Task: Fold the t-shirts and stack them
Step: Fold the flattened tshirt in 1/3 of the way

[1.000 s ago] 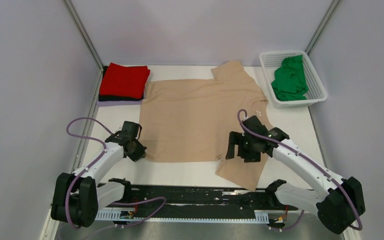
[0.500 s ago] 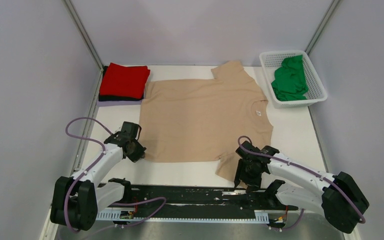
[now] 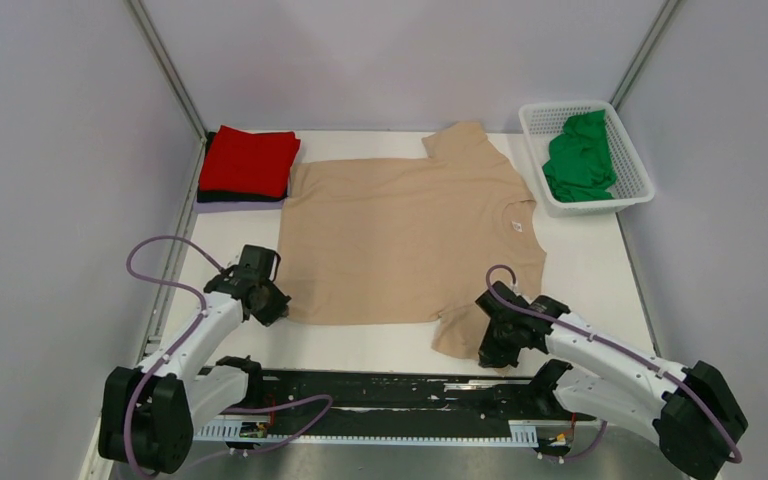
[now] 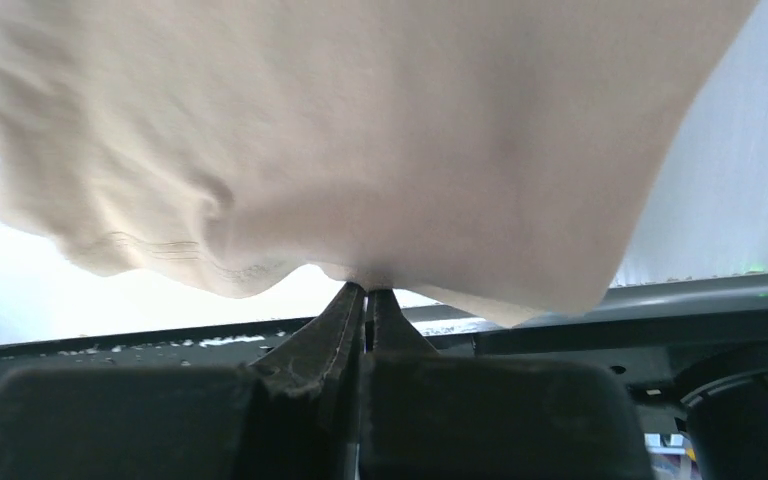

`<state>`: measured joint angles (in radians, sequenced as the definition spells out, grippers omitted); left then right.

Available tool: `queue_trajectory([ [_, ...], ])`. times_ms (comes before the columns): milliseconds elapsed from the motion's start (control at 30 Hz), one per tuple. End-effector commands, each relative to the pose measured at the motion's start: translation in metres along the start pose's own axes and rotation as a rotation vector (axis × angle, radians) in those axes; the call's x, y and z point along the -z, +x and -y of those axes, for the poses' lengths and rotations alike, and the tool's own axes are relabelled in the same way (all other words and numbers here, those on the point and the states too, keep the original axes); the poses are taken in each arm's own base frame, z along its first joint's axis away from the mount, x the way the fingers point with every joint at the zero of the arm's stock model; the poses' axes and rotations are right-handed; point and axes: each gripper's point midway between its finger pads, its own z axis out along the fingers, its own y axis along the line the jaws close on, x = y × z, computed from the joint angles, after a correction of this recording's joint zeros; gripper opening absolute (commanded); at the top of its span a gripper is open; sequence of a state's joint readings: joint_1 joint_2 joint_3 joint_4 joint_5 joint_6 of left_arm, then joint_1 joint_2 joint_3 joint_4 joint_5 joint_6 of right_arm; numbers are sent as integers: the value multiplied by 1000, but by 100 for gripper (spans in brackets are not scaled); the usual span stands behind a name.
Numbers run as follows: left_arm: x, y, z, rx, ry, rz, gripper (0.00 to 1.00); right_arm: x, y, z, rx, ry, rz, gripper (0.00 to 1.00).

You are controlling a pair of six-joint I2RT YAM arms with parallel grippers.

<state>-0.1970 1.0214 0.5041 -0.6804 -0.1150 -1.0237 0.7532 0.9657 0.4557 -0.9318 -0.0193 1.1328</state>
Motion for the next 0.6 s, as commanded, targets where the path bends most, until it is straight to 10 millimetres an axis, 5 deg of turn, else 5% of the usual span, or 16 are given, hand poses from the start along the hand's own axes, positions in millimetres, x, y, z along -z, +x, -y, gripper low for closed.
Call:
queue_trajectory([
  [0, 11, -5, 4, -9, 22, 23, 0, 18, -28, -21, -10, -94, 152, 0],
  [300, 34, -17, 29, -28, 121, 42, 0, 48, -45, -29, 9, -130, 244, 0],
  [567, 41, -41, 67, -33, 212, 87, 0, 89, -120, -42, 18, -93, 609, 0],
])
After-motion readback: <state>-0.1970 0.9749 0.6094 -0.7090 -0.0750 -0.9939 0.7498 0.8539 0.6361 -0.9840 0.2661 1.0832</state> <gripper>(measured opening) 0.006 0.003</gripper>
